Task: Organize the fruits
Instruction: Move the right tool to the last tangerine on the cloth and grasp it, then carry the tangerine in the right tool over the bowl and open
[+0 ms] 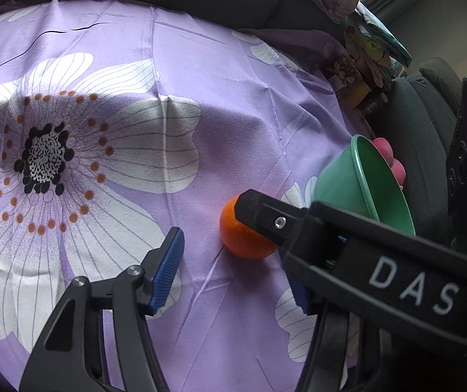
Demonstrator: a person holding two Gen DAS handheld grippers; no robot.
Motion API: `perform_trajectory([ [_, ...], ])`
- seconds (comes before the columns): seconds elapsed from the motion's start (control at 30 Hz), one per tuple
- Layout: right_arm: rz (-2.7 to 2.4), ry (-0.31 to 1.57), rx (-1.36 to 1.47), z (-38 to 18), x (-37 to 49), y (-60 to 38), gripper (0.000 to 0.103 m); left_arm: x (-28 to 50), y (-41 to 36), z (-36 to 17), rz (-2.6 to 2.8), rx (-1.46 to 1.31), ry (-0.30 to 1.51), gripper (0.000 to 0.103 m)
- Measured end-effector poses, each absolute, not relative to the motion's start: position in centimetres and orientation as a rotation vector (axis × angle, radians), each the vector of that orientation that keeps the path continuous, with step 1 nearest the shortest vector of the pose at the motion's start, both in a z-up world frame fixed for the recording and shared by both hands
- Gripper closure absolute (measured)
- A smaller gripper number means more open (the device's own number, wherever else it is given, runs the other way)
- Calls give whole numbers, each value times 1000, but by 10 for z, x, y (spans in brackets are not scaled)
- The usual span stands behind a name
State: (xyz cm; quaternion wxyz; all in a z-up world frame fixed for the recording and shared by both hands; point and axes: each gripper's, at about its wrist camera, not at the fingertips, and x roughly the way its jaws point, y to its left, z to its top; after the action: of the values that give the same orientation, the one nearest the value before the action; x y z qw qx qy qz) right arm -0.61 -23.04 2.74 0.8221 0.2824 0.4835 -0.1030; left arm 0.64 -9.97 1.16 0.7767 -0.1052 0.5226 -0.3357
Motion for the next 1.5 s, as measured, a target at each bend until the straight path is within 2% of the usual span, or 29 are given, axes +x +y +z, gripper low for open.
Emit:
perform_trajectory([
  [0.13, -203, 1039, 646, 20, -5, -238, 56, 7, -104, 10, -742, -233, 1137, 49],
  [0.27, -174, 1045, 684, 14, -5, -243, 56, 6, -108, 9, -768, -249, 1144, 64],
  [0.67, -64, 1011, 685, 18, -8, -238, 55, -3, -104, 25, -737, -186, 1061, 64],
  [1.0, -23, 854, 636, 60, -29, -231, 55, -27, -96, 67, -758, -152, 890, 64],
  [1.5, -98, 626, 633, 108, -87, -266, 55, -65, -141, 114, -910, -80, 704, 64],
])
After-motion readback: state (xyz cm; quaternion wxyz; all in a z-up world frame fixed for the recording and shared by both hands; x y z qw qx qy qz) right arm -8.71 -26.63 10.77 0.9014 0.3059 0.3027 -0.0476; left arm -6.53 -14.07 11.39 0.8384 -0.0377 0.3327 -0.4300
